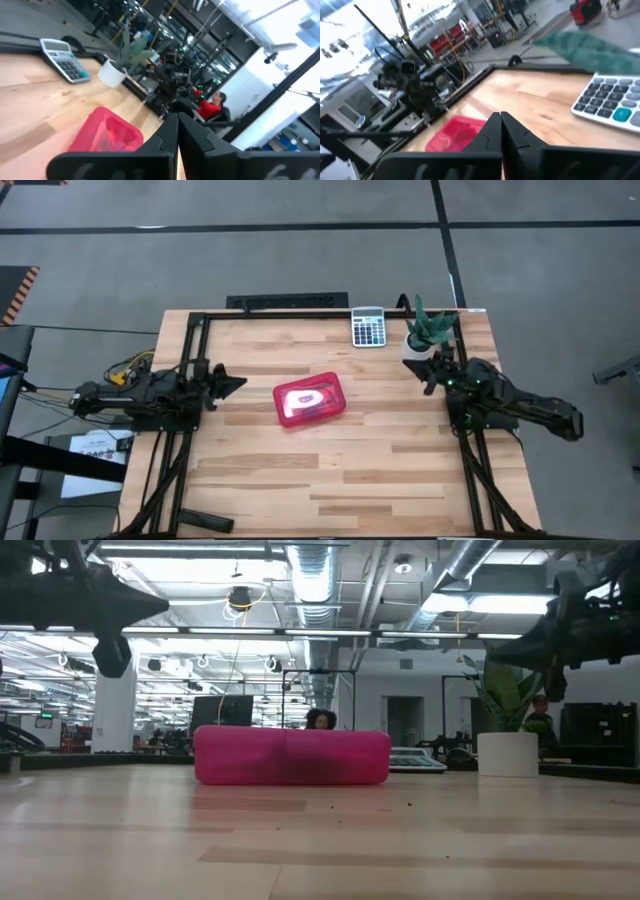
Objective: Pack school essentials
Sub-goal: Return to Home Position
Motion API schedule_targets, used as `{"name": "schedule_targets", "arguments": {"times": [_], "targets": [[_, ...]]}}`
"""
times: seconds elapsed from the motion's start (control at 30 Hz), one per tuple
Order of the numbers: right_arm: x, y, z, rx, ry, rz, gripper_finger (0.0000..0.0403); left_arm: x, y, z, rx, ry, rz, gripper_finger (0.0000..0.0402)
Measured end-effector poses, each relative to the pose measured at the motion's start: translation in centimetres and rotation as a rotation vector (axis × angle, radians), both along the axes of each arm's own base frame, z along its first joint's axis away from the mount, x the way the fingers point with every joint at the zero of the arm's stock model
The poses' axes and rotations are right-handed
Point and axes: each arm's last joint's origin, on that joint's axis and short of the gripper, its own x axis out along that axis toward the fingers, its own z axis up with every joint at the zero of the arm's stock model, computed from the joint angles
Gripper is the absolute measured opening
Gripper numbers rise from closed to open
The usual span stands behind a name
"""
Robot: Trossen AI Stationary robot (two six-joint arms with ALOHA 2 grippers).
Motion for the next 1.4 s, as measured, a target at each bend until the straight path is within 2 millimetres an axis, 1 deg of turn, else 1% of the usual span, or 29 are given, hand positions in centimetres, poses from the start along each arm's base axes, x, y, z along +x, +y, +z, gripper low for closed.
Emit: {"name": "schedule_targets", "arguments": {"times": [0.17, 0.27, 0.37, 0.63, 1.4], "targets": [[0.0, -0.1, 0.0, -0.039, 0.01, -0.036, 0.0006, 0.0, -0.1, -0.3, 0.01, 0.035, -0.039, 0.0], [0.1, -0.1, -0.1, -0.036, 0.025, -0.033, 0.0006, 0.0, -0.1, -1.0, 0.027, 0.107, -0.037, 0.0], [0.2, -0.1, -0.3, -0.056, 0.056, -0.032, 0.0006, 0.0, -0.1, -1.3, 0.037, 0.14, -0.037, 0.0], [0.3, -0.1, -0.4, -0.073, 0.089, -0.031, 0.0006, 0.0, -0.1, -1.3, 0.135, 0.16, -0.049, 0.0], [0.3, -0.1, -0.5, -0.072, 0.092, -0.029, 0.0006, 0.0, -0.1, -1.3, 0.14, 0.163, -0.049, 0.0]]}}
